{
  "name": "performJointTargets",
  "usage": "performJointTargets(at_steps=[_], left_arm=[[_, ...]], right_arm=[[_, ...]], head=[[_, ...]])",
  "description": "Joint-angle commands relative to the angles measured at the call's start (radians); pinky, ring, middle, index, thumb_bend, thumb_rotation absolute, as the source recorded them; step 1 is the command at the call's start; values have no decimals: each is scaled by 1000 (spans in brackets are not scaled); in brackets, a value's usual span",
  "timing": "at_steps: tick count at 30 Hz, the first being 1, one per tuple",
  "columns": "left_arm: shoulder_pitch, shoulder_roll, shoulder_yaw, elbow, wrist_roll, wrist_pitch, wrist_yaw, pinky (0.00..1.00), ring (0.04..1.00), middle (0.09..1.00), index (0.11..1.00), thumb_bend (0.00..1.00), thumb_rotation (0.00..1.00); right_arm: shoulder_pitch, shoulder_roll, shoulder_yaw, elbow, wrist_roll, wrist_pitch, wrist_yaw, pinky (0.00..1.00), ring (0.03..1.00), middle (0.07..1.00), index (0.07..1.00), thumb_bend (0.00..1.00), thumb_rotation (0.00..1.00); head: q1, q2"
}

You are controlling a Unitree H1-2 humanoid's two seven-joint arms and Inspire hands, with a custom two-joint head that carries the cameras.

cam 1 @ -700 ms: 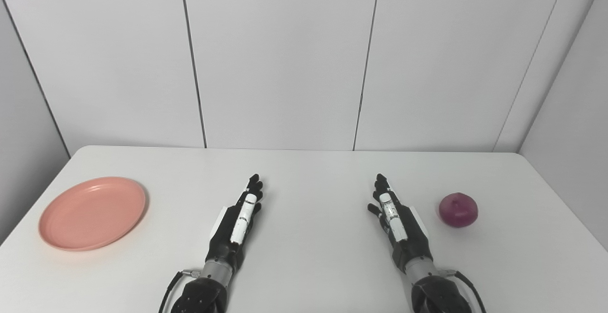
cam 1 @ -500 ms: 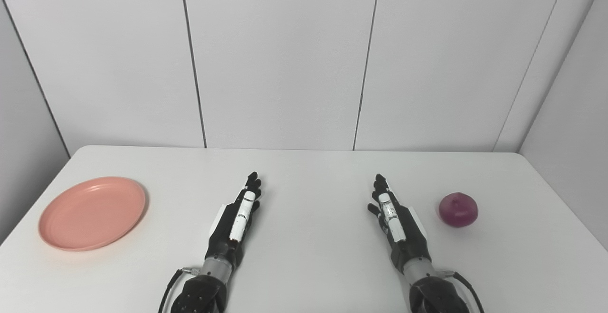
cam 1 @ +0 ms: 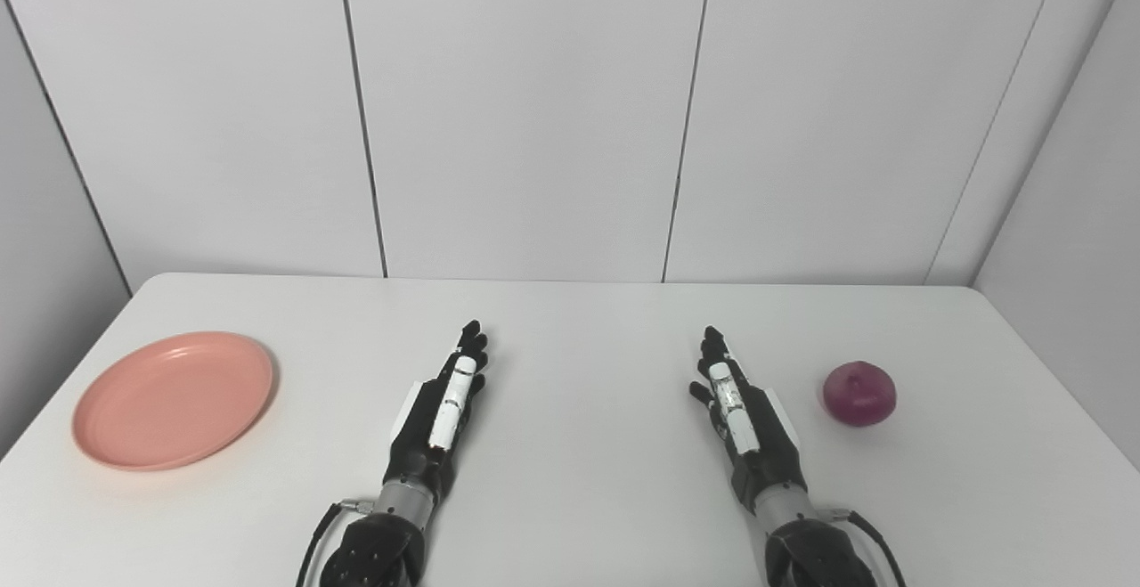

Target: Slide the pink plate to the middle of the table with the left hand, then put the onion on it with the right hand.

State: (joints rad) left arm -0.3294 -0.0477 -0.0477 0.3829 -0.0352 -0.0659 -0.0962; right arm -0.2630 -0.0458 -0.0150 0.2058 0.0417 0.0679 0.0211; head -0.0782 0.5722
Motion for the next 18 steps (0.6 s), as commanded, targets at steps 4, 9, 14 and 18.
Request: performJointTargets(at_steps=[4, 9, 14, 18], left_arm=[[12, 7, 2, 22, -2, -29, -4, 999, 996, 1000, 1000, 481, 1000], [14, 5, 0, 22, -1, -30, -3, 1000, 996, 1000, 1000, 475, 1000], [20, -8, -13, 14, 18, -29, 9, 999, 995, 999, 991, 482, 1000], [23, -25, -36, 15, 53, -31, 31, 1000, 1000, 1000, 995, 507, 1000]], right_arm=[[-18, 3, -4, -6, 0, 0, -1, 1000, 1000, 1000, 1000, 551, 919], [-16, 2, -8, -8, 13, -6, 8, 1000, 1000, 1000, 1000, 536, 908], [-9, -25, -11, -9, 42, 3, 42, 1000, 1000, 1000, 1000, 562, 913], [-3, -55, -21, 9, 63, -18, 72, 1000, 1000, 1000, 1000, 541, 929]], head=[[1, 0], [33, -5], [135, -25], [224, -49]])
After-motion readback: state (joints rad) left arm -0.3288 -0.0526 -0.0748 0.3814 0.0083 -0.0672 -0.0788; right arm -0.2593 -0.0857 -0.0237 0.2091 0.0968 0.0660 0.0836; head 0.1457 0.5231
